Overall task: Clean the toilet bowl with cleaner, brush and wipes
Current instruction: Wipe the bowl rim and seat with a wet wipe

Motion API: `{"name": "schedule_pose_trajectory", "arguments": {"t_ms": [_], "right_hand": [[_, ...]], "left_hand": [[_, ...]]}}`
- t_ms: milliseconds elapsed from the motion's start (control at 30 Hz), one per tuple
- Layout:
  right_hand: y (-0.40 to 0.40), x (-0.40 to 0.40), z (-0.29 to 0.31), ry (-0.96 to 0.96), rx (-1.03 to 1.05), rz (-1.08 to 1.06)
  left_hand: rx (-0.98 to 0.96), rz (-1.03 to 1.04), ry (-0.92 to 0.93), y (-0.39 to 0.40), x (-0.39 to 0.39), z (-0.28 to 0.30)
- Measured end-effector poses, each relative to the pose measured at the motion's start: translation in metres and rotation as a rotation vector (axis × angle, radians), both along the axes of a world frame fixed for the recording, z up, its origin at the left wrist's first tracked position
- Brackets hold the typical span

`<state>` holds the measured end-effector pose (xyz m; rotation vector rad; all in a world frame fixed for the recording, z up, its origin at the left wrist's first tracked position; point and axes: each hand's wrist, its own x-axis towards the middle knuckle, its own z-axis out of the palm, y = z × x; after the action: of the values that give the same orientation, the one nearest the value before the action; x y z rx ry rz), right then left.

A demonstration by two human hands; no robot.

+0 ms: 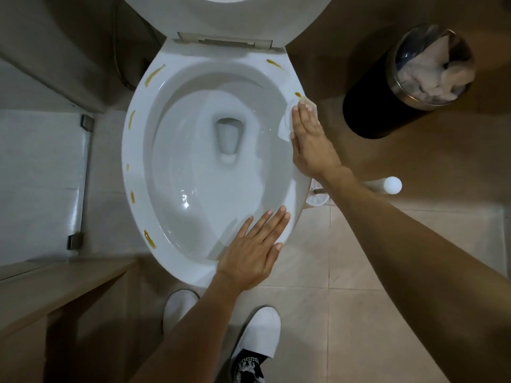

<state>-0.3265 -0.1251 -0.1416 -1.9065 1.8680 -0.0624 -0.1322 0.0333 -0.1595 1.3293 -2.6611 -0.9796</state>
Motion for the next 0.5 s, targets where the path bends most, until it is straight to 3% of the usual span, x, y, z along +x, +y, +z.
{"name": "schedule_pose_trajectory", "arguments": {"t_ms": [333, 500], "right_hand": [[0.019, -0.003, -0.004, 0.026, -0.039, -0.015], [-0.016, 0.006, -0.002, 0.093, -0.037, -0.011]], "left_hand": [[0.017, 0.013, -0.007, -0.001, -0.001, 0.001], [0.035, 0.024, -0.006, -0.001, -0.001, 0.002]]}}
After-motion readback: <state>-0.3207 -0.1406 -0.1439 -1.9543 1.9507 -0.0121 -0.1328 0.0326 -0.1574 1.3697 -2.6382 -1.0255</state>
